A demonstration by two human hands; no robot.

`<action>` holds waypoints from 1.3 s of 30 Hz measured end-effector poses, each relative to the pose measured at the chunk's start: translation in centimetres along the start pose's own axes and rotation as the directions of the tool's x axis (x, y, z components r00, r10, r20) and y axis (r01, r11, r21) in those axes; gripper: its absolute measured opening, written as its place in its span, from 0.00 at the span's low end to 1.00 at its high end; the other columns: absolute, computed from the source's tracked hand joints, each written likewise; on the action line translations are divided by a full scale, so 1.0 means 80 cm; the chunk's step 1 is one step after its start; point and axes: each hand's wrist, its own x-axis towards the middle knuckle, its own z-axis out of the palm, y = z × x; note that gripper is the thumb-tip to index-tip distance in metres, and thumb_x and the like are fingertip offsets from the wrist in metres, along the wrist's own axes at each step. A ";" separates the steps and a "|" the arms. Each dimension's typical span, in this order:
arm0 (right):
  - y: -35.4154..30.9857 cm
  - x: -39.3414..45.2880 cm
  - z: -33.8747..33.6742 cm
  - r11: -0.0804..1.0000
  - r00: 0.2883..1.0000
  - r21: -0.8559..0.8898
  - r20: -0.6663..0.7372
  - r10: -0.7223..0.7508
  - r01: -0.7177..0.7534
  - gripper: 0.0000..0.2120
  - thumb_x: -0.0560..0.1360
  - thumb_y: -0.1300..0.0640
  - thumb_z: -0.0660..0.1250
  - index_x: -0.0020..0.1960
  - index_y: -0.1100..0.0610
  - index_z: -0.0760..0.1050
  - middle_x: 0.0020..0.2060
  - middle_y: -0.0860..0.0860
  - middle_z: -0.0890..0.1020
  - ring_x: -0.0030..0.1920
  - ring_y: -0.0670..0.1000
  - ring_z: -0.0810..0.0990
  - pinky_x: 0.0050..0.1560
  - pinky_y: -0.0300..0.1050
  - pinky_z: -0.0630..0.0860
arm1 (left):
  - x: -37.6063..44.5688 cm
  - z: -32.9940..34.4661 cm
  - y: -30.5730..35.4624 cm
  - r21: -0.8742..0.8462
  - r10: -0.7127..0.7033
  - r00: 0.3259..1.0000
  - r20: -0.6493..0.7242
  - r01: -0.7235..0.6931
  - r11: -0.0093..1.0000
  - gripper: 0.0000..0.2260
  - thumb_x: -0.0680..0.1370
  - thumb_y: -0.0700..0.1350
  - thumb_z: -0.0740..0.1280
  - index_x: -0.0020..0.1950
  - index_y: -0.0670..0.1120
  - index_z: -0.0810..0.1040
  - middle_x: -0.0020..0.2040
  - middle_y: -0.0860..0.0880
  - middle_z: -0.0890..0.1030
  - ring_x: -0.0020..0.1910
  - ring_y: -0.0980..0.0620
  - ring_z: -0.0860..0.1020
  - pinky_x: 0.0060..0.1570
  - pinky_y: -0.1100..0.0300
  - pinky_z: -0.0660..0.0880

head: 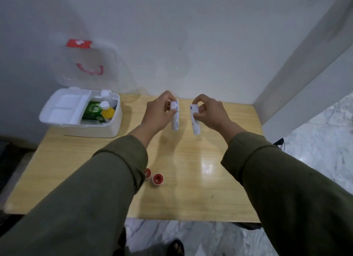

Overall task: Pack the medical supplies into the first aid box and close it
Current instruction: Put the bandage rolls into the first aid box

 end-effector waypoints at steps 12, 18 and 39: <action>-0.190 0.023 0.072 0.987 0.963 0.014 -0.221 -0.155 0.162 0.11 0.70 0.58 0.70 0.50 0.49 0.72 0.47 0.50 0.83 0.49 0.50 0.81 0.44 0.44 0.75 | 0.018 -0.209 -0.036 0.063 0.120 0.992 -0.027 -0.118 0.991 0.09 0.74 0.40 0.71 0.52 0.47 0.76 0.48 0.49 0.80 0.46 0.54 0.80 0.48 0.62 0.76; -0.252 0.016 0.132 0.982 0.951 0.094 -0.280 -0.133 0.164 0.11 0.70 0.58 0.70 0.49 0.48 0.72 0.47 0.50 0.83 0.50 0.50 0.81 0.47 0.46 0.77 | 0.010 -0.276 -0.080 0.076 0.118 0.993 -0.007 -0.117 0.990 0.10 0.73 0.40 0.72 0.52 0.46 0.77 0.48 0.50 0.80 0.46 0.54 0.79 0.45 0.66 0.72; -0.241 0.002 0.241 0.992 0.953 0.035 -0.282 -0.111 0.125 0.12 0.72 0.57 0.68 0.54 0.52 0.72 0.50 0.52 0.81 0.51 0.52 0.77 0.39 0.28 0.61 | 0.007 -0.255 -0.183 0.109 0.102 0.967 0.232 -0.131 0.985 0.07 0.73 0.41 0.72 0.46 0.50 0.75 0.49 0.48 0.81 0.49 0.50 0.79 0.43 0.67 0.72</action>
